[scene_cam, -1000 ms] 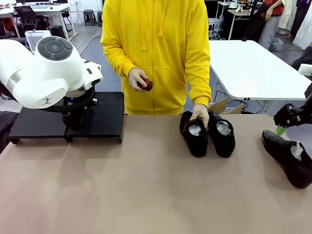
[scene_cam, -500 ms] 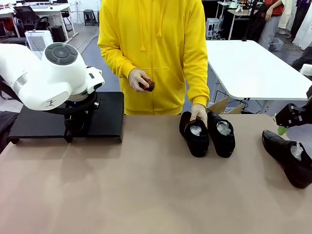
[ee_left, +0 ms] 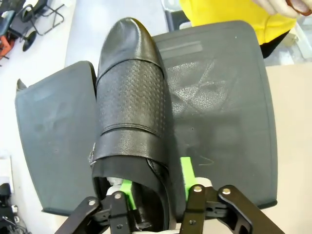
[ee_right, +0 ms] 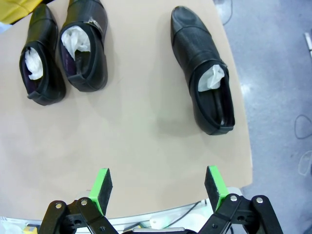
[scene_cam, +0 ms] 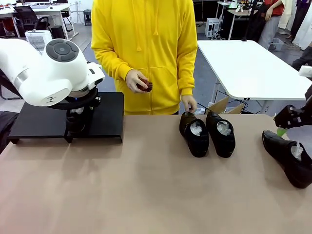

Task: Organize the shoes by placing them on the stand.
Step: Place the Shoe from the middle of the table onto the Shoes Stand.

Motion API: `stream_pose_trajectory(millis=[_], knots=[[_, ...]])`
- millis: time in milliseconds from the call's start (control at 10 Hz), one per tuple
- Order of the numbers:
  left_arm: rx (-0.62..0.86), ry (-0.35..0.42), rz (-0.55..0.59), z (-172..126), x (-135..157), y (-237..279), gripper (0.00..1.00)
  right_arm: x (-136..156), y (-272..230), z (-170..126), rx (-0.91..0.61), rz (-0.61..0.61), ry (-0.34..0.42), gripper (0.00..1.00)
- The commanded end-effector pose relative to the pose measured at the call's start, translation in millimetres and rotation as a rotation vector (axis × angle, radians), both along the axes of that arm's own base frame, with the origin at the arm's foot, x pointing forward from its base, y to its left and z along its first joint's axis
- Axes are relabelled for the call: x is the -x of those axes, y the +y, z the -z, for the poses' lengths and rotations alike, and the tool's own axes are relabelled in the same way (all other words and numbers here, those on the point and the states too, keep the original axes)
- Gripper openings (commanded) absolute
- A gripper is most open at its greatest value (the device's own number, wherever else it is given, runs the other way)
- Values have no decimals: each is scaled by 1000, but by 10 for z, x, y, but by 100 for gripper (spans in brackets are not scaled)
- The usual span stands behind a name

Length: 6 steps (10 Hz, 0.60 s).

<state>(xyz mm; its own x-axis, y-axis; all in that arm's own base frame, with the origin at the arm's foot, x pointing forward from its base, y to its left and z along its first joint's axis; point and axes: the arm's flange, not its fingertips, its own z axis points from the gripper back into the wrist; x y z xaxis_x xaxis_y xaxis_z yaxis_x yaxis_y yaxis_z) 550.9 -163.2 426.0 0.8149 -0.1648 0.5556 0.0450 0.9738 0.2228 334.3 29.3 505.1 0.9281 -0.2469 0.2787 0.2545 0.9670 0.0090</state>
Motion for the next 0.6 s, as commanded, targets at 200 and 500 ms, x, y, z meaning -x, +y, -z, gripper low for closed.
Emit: stream_pose_trajectory(millis=[200,500], knots=[[-15,-76,-59,-221,184,-50,95,136,23,338,44,-56,21,100],[-1,-62,-31,-261,130,-48,95,-18,12,35,5,-14,10,100]])
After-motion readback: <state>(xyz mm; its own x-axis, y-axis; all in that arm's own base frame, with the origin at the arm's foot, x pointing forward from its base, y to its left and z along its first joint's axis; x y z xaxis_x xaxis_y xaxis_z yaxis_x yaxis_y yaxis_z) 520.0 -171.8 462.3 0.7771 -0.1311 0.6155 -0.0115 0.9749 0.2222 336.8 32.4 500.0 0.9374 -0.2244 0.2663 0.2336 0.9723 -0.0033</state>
